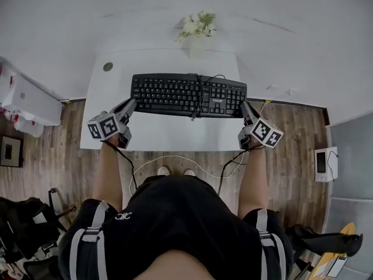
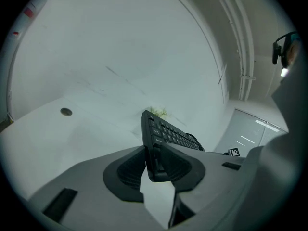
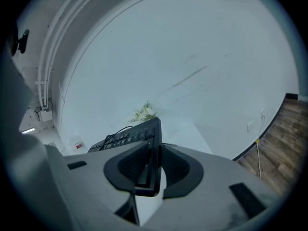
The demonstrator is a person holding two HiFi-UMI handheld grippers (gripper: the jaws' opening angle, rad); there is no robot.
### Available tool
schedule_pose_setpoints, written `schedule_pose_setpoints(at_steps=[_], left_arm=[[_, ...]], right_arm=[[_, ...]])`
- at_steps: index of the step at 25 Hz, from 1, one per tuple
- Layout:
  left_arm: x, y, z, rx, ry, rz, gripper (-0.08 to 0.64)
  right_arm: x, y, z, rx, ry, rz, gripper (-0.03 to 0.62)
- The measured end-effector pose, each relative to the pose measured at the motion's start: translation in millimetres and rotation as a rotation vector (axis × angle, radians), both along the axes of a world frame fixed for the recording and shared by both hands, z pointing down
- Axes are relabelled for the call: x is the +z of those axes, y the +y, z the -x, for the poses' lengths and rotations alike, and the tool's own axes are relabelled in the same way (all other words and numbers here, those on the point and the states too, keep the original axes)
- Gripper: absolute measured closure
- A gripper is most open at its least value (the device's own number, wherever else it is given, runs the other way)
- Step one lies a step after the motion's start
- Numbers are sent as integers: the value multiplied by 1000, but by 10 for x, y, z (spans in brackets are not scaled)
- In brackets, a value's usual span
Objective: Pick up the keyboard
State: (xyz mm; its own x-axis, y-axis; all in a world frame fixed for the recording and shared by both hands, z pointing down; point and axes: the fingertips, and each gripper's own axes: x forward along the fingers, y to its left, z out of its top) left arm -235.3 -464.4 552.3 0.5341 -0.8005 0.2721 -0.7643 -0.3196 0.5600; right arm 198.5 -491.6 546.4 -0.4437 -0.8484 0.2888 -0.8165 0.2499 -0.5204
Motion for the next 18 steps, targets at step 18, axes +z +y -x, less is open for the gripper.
schedule_pose_setpoints(at_steps=[18], left_arm=[[-1512,116,1,-6,9,-521,456]], right_arm=[[-1572,12,-8,-34,-82,-495,505]])
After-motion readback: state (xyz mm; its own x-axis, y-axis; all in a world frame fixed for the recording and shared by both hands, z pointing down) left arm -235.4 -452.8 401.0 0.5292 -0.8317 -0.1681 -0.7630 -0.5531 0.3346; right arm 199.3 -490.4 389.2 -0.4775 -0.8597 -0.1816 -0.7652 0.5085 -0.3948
